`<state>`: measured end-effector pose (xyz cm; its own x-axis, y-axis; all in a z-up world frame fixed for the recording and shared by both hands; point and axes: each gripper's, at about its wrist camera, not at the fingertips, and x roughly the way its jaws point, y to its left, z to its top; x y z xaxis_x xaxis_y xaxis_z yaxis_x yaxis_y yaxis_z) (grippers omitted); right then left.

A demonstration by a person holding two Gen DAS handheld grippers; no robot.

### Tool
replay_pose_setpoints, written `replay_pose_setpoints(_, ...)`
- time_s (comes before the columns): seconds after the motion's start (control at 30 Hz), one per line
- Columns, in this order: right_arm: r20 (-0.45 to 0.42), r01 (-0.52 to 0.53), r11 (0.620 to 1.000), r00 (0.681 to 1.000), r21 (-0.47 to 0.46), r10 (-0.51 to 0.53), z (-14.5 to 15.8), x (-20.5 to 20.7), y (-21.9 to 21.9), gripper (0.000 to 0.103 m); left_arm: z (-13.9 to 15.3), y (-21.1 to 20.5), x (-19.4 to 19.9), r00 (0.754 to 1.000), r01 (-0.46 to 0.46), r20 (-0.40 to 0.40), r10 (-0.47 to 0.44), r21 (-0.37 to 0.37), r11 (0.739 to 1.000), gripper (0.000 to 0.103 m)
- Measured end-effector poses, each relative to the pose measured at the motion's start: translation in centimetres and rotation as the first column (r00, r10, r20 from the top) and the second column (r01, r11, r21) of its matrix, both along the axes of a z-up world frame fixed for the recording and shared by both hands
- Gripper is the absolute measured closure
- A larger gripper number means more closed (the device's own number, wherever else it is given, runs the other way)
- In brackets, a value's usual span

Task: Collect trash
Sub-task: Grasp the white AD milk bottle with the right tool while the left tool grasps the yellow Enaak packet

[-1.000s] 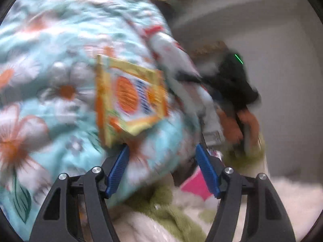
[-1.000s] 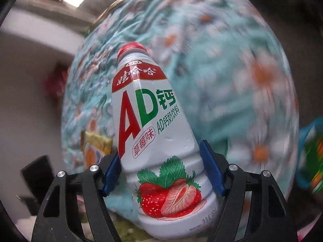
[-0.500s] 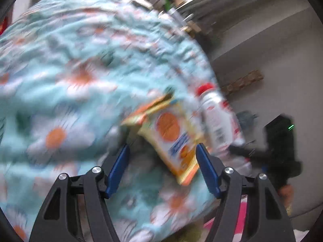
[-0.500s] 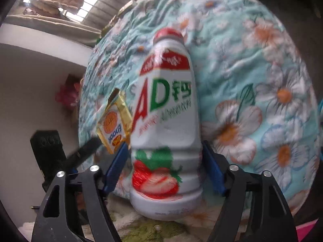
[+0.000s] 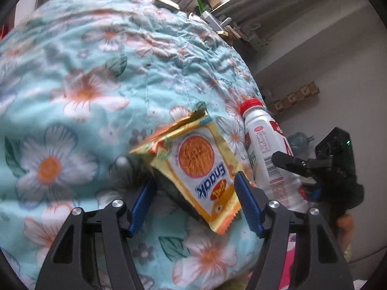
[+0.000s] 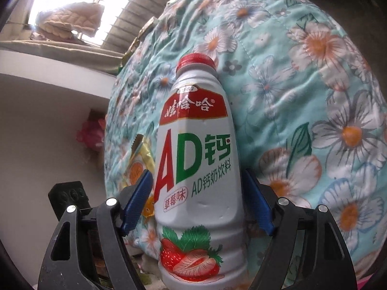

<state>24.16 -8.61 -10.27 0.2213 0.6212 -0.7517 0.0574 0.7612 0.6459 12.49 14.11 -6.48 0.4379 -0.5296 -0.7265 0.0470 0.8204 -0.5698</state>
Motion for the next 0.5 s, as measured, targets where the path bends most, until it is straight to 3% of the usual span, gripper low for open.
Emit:
replay_pose_setpoints(0.3,0.004,-0.012,1.000,1.000,-0.021,0.012,-0.2,0.0,-0.2,0.041,0.3,-1.0,0.1,0.997,-0.019,0.072,0.010,0.130,0.991,0.074)
replay_pose_setpoints(0.5,0.008,-0.014,1.000,1.000,-0.026,0.014,-0.2,-0.2,-0.3,0.041,0.9,-1.7,-0.2,0.993,0.017,0.115,-0.034,0.147,0.989,0.089)
